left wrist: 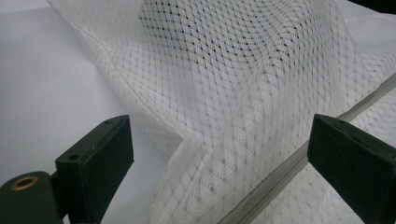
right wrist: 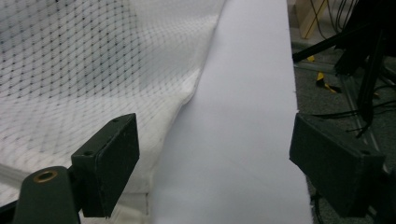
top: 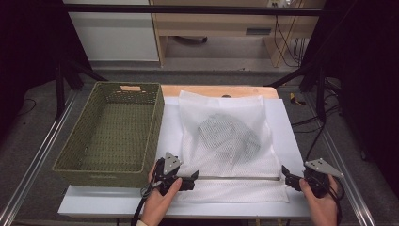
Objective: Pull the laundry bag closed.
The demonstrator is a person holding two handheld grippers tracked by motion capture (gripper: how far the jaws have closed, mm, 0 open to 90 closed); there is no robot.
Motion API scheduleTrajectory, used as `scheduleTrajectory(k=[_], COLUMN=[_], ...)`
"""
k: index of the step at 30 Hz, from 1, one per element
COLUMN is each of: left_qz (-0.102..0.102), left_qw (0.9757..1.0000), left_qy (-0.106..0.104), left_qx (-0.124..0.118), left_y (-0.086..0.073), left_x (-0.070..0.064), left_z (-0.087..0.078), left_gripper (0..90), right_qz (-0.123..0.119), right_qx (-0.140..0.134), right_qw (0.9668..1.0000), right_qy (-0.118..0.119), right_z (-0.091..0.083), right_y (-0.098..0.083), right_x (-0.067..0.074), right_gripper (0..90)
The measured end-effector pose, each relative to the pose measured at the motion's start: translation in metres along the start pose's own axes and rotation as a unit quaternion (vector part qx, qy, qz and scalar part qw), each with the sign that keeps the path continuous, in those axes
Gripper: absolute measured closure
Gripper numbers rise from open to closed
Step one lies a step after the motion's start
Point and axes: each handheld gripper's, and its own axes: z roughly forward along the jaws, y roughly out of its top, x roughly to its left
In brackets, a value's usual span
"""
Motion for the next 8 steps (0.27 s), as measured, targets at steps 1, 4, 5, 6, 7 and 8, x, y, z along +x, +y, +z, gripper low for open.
scheduleTrajectory(k=[1,4,5,6,7,8], left_qz=[-0.001,-0.003,-0.002,-0.002,-0.003,-0.006], left_qw=[1.0000,1.0000,1.0000,1.0000,1.0000,1.0000], left_qy=[-0.002,-0.002,-0.001,-0.002,-0.002,-0.003], left_qx=[0.001,0.000,0.000,-0.001,-0.002,-0.006], left_y=[-0.0008,-0.0026,-0.0030,-0.0032,-0.0031,-0.0028], left_x=[-0.0005,-0.0014,-0.0014,-0.0015,-0.0015,-0.0016], left_z=[-0.0001,-0.0017,-0.0029,-0.0040,-0.0052,-0.0061], left_gripper=[7.1,7.0,7.0,7.1,7.1,7.1], right_qz=[0.000,-0.020,-0.022,-0.019,-0.016,-0.016], right_qx=[0.011,0.036,0.031,0.024,0.018,0.014], right_qw=[0.9999,0.9991,0.9993,0.9995,0.9997,0.9997], right_qy=[0.005,0.006,0.004,0.006,0.006,0.007], right_z=[0.0008,0.0020,0.0008,-0.0008,-0.0019,-0.0027], right_y=[-0.0021,-0.0055,-0.0046,-0.0035,-0.0029,-0.0024], right_x=[0.0014,0.0066,0.0074,0.0077,0.0078,0.0079], right_gripper=[16.0,16.3,16.3,16.4,16.3,16.3])
